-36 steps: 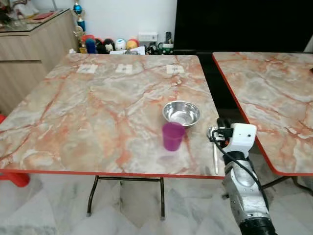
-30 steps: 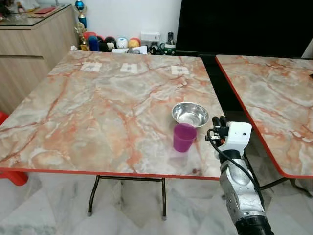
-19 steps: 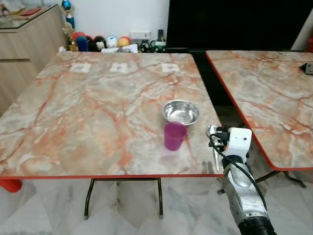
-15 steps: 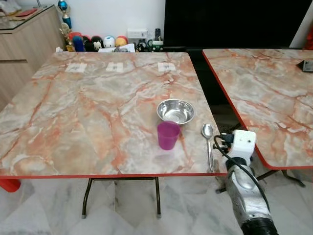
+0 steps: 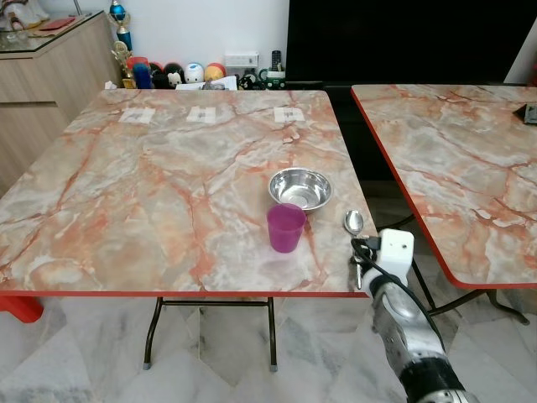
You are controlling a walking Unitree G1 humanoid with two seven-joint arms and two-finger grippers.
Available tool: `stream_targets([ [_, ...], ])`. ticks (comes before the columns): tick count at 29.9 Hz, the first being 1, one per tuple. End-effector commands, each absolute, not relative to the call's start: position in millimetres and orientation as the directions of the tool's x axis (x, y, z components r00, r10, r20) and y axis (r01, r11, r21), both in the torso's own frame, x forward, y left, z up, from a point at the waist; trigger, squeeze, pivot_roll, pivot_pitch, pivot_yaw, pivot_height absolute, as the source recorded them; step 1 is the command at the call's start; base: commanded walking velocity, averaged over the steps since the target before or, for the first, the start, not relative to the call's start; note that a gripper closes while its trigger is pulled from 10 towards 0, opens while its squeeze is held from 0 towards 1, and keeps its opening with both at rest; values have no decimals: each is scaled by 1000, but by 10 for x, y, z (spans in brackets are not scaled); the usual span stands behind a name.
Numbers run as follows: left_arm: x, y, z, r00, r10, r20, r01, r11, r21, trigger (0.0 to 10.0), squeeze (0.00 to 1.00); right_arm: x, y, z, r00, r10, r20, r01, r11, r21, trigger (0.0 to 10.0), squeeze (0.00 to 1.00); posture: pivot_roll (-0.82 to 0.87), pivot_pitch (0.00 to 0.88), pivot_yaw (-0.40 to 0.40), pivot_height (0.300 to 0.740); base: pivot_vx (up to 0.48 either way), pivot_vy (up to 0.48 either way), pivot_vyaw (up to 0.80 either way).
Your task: Setting the table
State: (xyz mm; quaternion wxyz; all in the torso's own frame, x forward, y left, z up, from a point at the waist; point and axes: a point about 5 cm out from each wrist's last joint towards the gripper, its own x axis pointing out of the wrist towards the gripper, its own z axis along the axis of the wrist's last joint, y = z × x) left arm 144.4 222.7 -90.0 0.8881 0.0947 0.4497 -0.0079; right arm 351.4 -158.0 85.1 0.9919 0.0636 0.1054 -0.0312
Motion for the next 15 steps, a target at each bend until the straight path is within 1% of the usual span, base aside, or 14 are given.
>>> stream_targets([
  [1, 1382, 2218, -931, 569, 68, -820, 119, 979, 165, 10000, 0, 3531, -1565, 831, 973, -45, -226, 72, 991, 114, 10000, 0, 59, 79, -11, 740, 0, 0, 0],
  [9, 1384, 2223, -928, 572, 69, -817, 118, 979, 165, 10000, 0, 3658, -1545, 930, 972, -41, -231, 68, 992, 107, 10000, 0, 66, 78, -12, 740, 0, 0, 0],
  [15, 1368, 2231, -931, 569, 69, -819, 121, 979, 167, 10000, 0, 3743, -1566, 1044, 972, -87, -217, 117, 985, 129, 10000, 0, 74, 80, -11, 740, 0, 0, 0],
])
